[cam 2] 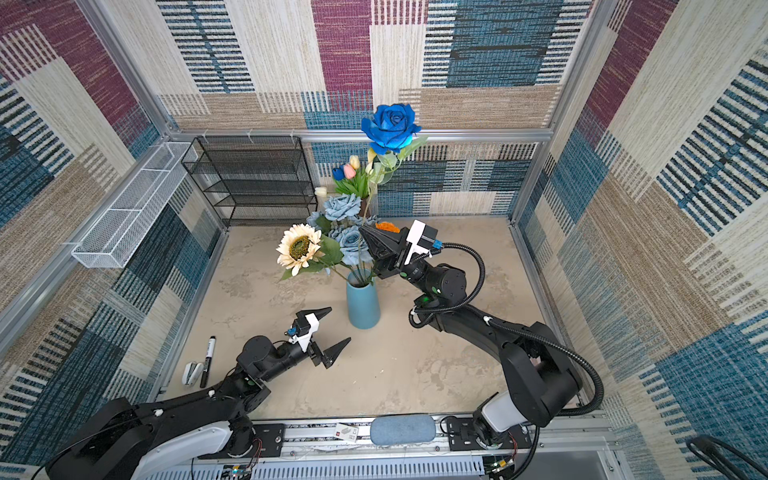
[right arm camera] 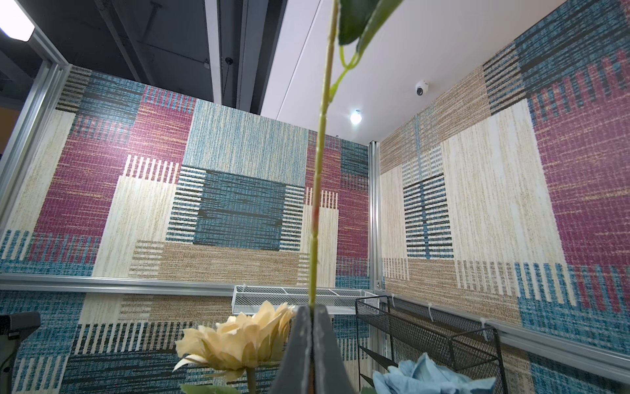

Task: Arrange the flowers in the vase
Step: 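Carry the raised blue rose over the light-blue vase with the right gripper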

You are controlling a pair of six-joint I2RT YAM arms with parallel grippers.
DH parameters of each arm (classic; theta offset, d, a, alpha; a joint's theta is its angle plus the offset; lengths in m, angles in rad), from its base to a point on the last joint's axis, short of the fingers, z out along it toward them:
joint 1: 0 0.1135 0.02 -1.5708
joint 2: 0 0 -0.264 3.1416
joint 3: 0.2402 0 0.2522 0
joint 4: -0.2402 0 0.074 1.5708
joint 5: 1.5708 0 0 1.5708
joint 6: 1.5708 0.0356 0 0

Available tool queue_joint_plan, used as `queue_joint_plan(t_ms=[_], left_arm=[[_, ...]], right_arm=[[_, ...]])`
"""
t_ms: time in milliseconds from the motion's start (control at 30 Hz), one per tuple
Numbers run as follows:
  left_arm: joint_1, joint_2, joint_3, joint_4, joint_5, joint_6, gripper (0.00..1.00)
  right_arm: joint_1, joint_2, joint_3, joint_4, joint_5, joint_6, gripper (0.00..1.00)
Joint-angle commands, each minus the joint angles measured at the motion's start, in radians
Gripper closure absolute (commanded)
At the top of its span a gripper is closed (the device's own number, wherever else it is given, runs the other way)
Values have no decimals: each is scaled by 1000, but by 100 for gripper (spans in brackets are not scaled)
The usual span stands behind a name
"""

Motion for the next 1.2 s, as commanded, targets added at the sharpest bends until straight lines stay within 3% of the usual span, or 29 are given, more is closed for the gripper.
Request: queue_joint_plan(t_ms=[0,433,733,1167], left_arm=[[0,-1,8,4,-8,26,1],[0,6,13,-1,-4,25,1],[0,3,15,-4,-2,20,1],[0,8,17,-5,1,22,1]], right_arm=[[1,9,-7,142,3,-16,100],[4,-38,-76,21,-36,-41,100],[9,-154,-75,-189,-33,-173,100],[11,-102,-34,-56,-30,-122,100]])
